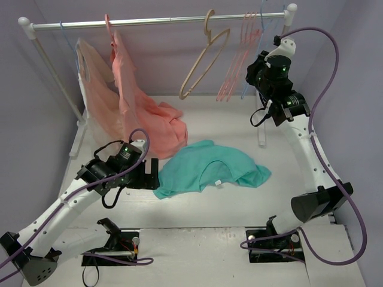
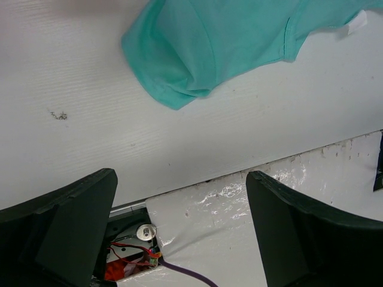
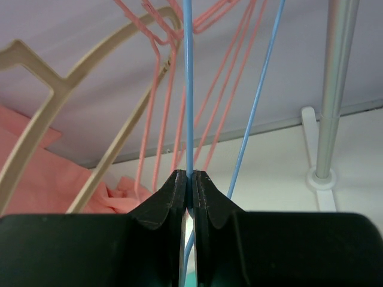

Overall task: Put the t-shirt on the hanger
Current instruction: Pick up the hanger from the clothesline, then place the T-shirt on the hanger.

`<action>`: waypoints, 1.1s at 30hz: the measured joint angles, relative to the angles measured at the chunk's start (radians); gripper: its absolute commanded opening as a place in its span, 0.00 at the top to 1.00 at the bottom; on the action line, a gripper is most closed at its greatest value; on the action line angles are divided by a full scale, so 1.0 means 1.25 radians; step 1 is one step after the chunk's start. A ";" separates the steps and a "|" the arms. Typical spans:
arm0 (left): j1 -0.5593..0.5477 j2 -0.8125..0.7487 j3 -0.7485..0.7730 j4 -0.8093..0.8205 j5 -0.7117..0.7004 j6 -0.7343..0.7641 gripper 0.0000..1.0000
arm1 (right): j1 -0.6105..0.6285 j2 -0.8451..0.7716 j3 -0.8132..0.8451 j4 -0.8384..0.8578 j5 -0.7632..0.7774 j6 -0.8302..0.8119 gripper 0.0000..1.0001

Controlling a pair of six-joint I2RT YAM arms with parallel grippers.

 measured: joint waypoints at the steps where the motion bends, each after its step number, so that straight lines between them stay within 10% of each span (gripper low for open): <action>1: 0.000 0.000 0.000 0.000 0.002 0.001 0.07 | 0.000 -0.005 -0.010 -0.003 0.002 -0.004 1.00; 19: -0.012 0.094 0.024 0.114 0.079 -0.071 0.07 | 0.000 -0.386 -0.224 -0.260 -0.094 -0.071 1.00; 33: -0.220 0.372 0.011 0.312 -0.042 -0.219 0.08 | 0.000 -0.558 -0.303 -0.501 -0.252 -0.136 1.00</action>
